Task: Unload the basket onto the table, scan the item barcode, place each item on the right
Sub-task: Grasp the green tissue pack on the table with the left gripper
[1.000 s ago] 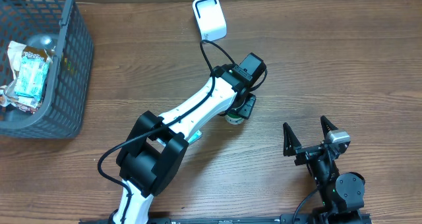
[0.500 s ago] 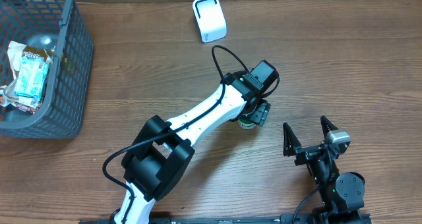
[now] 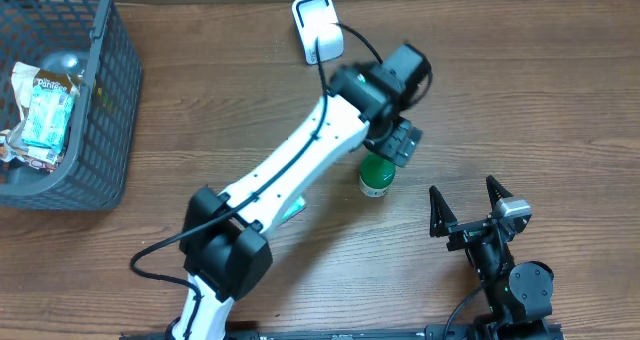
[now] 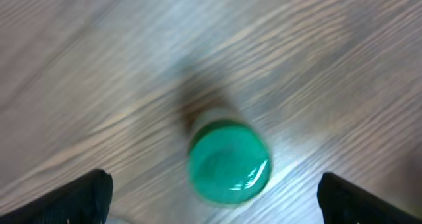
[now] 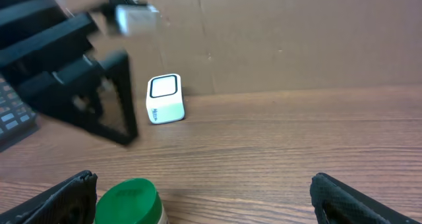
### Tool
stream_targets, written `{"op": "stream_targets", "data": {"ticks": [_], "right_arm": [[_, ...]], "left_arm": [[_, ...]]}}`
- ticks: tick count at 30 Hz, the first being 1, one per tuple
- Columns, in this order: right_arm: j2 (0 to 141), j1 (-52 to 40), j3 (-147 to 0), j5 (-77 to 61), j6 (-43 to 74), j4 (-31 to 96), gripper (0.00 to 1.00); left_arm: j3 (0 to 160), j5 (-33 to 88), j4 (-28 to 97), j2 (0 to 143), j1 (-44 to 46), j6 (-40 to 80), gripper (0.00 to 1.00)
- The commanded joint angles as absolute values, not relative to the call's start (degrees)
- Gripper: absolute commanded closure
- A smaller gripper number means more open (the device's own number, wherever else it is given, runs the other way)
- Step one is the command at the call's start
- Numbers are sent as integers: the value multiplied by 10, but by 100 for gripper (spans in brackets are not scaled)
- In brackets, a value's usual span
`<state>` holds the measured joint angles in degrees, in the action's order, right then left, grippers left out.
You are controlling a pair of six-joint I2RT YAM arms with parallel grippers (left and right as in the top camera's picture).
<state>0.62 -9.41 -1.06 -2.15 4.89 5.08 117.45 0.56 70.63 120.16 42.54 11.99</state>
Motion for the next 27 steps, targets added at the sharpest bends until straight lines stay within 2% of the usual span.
{"op": "stream_targets", "data": {"ticks": [1, 3, 5, 7, 9, 16, 27], "right_arm": [[2, -93, -4, -22, 46, 47, 0], [2, -93, -4, -22, 46, 47, 0], [2, -93, -4, -22, 46, 47, 0], [2, -93, -4, -22, 46, 47, 0], [2, -93, -4, -22, 46, 47, 0], [2, -93, -4, -22, 46, 47, 0], [2, -93, -4, -22, 46, 47, 0]], "left_arm": [[1238, -59, 771, 1202, 390, 93, 0], [1248, -65, 812, 1202, 372, 86, 3], [1248, -65, 849, 1202, 351, 83, 33], [1242, -64, 882, 1203, 332, 84, 71], [1230, -64, 906, 1203, 316, 84, 94], [1129, -44, 938, 1203, 285, 92, 96], [924, -34, 898, 1203, 285, 107, 96]]}}
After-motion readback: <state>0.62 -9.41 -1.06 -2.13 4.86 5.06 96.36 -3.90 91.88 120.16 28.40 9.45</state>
